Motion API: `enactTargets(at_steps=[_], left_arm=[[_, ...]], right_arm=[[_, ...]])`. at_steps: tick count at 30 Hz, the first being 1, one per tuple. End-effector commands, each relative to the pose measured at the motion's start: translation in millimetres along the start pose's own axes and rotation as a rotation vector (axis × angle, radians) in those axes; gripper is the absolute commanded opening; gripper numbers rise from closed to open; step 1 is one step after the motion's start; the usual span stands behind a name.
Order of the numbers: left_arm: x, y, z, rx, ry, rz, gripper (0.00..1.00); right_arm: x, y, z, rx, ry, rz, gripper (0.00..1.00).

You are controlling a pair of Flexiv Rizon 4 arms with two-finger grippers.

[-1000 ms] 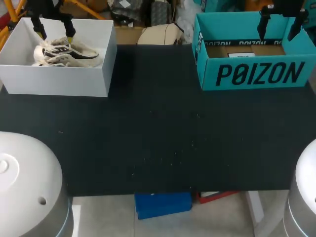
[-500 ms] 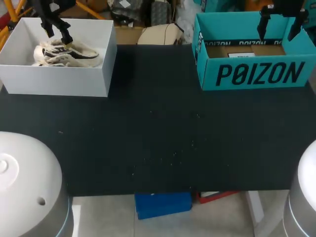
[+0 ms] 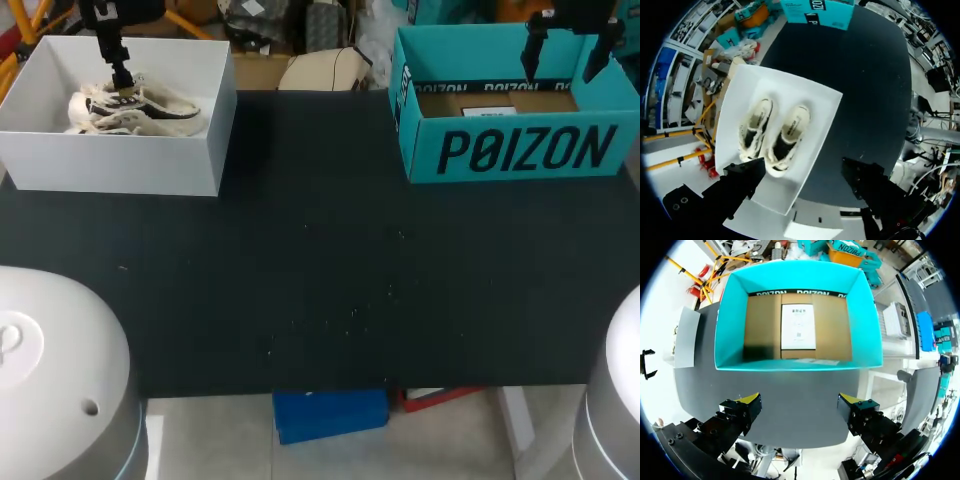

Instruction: Take the shoe out of the shoebox, open the shoe tongue, remove and reinsert the insole, then place the shoe into the shoebox

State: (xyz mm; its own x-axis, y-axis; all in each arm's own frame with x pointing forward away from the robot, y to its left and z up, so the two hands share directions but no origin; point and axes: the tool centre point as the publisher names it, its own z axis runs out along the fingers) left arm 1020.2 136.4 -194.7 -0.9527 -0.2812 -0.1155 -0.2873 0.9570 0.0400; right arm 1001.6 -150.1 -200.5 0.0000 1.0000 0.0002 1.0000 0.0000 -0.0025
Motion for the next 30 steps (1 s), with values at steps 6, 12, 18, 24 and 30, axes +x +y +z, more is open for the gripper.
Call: enactTargets(at_steps=[6,12,18,24,30], left_arm=[[-17.7,24,23,0.08,-0.072,0.414,0.4],[-37.8,33,45,0.073,-0.07,0.409,0.44],[-59.5,28,68,0.062,-0.074,0.409,0.64],[-78.1,16,92,0.056,-0.065,0.381,0.53],[-87.1,4,115,0.071,-0.044,0.367,0.48]], right_arm=[[0.1,-0.2,0,0.0,0.0,0.0,1.0],[0.1,-0.2,0,0.0,0.0,0.0,1.0],[0.1,-0.2,0,0.0,0.0,0.0,1.0],[0.1,-0.2,0,0.0,0.0,0.0,1.0],[0.1,-0.2,0,0.0,0.0,0.0,1.0]])
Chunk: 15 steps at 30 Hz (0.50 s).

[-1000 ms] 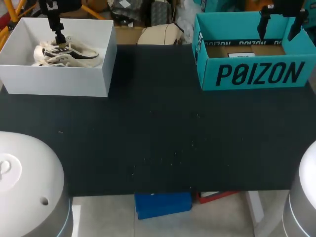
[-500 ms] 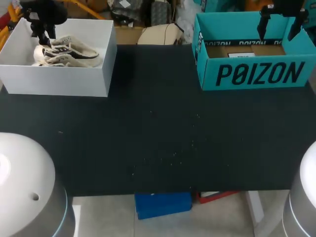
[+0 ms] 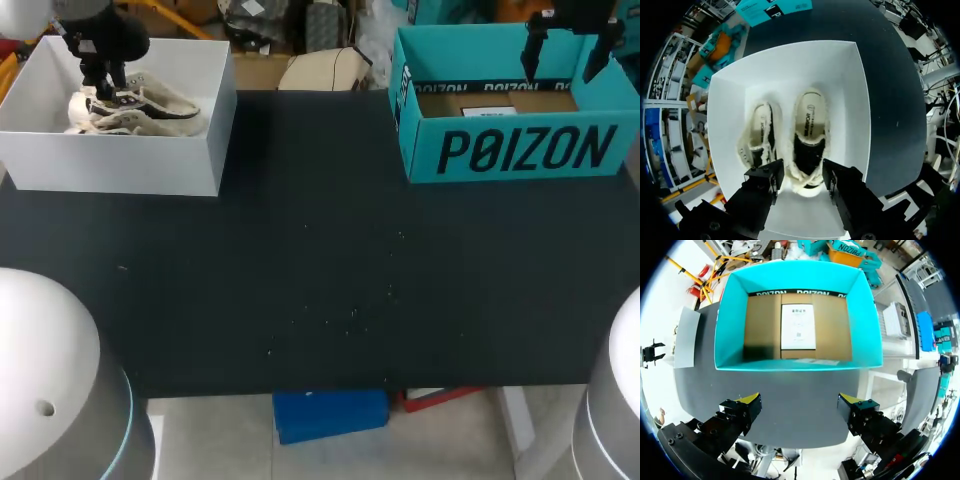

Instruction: Take the shoe out of the shoebox, open the shoe tongue, remove and reinsert the insole, then place the shoe into the shoebox

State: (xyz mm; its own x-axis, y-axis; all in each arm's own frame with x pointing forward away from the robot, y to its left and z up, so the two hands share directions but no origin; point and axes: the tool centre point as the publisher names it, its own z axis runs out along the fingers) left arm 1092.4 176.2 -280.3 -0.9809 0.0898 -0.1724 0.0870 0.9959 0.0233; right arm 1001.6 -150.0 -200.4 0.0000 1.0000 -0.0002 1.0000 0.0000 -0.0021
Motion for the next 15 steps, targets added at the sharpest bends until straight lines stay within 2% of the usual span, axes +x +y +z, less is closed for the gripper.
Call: enactTargets(at_steps=[1,7,15], left_arm=[[-19.3,-3,25,0.008,0.028,-0.008,0.48],[-25.7,-4,48,0.012,0.047,-0.02,0.47],[-23.2,-5,81,0.013,0.09,-0.03,0.45]], right_arm=[[0.1,-0.2,0,0.0,0.0,0.0,1.0],[0.1,-0.2,0,0.0,0.0,0.0,1.0],[0.1,-0.2,0,0.0,0.0,0.0,1.0]])
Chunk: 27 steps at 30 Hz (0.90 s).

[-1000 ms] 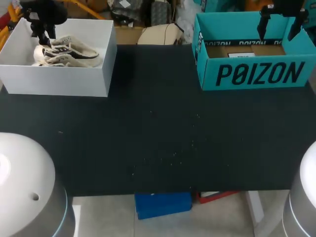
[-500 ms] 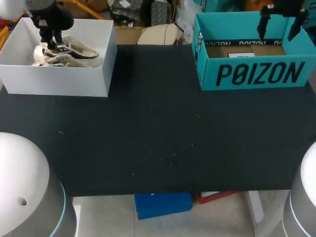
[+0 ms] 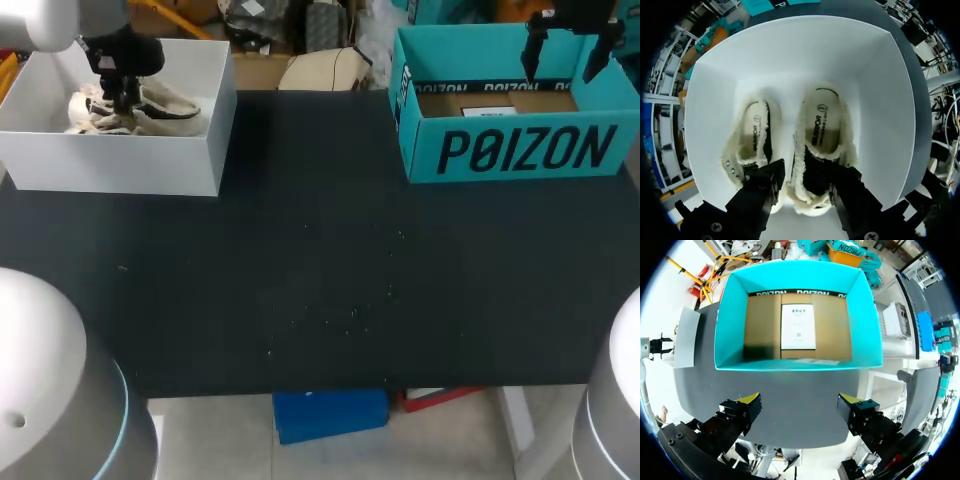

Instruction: Take the shoe out of the shoebox, open the shoe tongue, remove and reinsert the insole, then place the shoe into the shoebox

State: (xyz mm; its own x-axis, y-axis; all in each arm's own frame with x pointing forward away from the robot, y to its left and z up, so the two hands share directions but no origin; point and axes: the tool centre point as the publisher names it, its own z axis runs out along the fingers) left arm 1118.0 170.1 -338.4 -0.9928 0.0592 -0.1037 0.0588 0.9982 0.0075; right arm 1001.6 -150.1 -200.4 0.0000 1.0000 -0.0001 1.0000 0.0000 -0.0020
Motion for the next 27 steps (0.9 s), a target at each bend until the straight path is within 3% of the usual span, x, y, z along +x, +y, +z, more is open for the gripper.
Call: enactTargets(at_steps=[1,11,27], left_arm=[[-8.5,1,21,0.002,0.023,-0.001,0.45],[-6.6,9,54,-0.001,0.052,-0.016,0.42],[-7.0,4,78,-0.021,0.079,0.011,0.36]], right_arm=[[0.1,-0.1,0,0.0,0.0,0.0,1.0],[0.1,-0.1,0,0.0,0.0,0.0,1.0],[0.1,-0.1,0,0.0,0.0,0.0,1.0]])
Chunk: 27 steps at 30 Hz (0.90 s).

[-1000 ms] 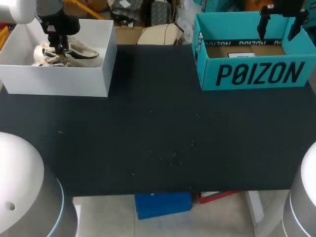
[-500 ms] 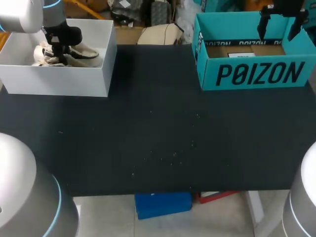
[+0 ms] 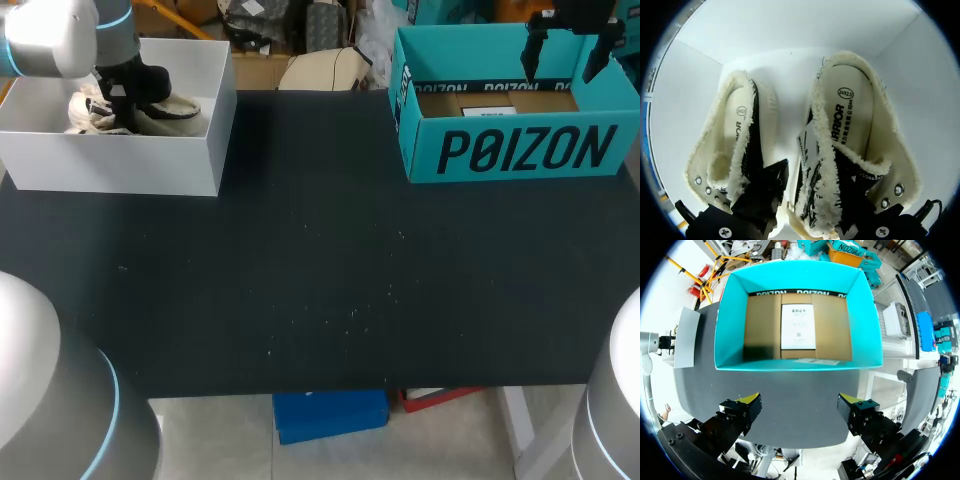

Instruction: Take the shoe out of the shoebox, open the shoe tongue, remove and reinsert the insole, then place the shoe into the shoebox

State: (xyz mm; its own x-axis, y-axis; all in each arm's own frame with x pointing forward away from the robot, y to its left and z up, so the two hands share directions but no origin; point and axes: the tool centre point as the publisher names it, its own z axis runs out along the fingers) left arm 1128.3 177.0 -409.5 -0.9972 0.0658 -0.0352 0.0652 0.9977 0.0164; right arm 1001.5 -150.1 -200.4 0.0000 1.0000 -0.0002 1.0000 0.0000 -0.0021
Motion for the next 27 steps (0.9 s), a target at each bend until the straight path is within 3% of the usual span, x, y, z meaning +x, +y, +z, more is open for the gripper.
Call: enactTargets(at_steps=[1,2,3,8,14,23,27], left_arm=[[-5.3,-3,7,-0.02,0.013,0.002,0.31],[-5.5,-3,8,-0.021,0.015,0.0,0.09],[-5.6,-3,8,-0.021,0.016,0.0,0.0],[-3.9,-5,-10,-0.024,0.008,0.016,0.0],[2.5,-9,-50,0.01,-0.003,0.042,0.0],[1.3,-18,-137,-0.004,-0.084,0.085,0.0],[3.5,-32,-182,-0.02,-0.128,0.09,0.0]], right_arm=[[0.1,-0.1,0,0.0,0.0,0.0,1.0],[0.1,-0.1,0,0.0,0.0,0.0,1.0],[0.1,-0.1,0,0.0,0.0,0.0,1.0],[0.1,-0.1,0,0.0,0.0,0.0,1.0],[0.1,-0.1,0,0.0,0.0,0.0,1.0],[0.1,-0.1,0,0.0,0.0,0.0,1.0],[0.1,-0.1,0,0.0,0.0,0.0,1.0]])
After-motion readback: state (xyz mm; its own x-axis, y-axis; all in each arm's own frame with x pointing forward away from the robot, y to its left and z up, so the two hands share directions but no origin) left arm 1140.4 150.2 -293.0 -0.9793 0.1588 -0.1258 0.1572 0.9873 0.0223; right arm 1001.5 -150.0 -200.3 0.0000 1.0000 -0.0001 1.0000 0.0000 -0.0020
